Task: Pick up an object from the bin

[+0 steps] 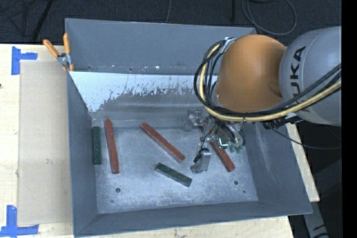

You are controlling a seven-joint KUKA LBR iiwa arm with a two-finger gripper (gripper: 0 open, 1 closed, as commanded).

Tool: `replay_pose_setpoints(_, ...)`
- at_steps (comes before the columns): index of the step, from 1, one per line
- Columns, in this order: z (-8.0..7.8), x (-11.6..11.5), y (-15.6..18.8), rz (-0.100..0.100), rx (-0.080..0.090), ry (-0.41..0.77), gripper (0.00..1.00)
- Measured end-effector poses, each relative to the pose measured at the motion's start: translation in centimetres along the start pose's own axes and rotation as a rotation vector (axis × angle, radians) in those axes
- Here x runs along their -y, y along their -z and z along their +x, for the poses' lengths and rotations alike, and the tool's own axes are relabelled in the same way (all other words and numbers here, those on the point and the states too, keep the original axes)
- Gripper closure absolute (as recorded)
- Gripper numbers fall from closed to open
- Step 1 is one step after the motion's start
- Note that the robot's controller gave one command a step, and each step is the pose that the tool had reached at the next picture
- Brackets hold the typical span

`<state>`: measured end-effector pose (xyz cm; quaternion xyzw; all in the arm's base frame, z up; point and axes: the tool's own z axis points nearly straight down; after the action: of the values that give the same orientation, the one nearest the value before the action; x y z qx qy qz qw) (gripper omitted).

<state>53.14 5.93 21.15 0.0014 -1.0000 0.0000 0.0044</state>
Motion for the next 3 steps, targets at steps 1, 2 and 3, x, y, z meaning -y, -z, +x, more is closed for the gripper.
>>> replay_pose_setpoints(1,2.8,-3.1,-14.7,0.000,-0.002,-0.050,0.00)
replay_pose_setpoints(2,2.7,-1.7,-11.2,-0.001,0.010,-0.156,0.00)
replay_pose_setpoints(3,4.3,-1.7,-10.8,-0.001,0.004,-0.325,0.00)
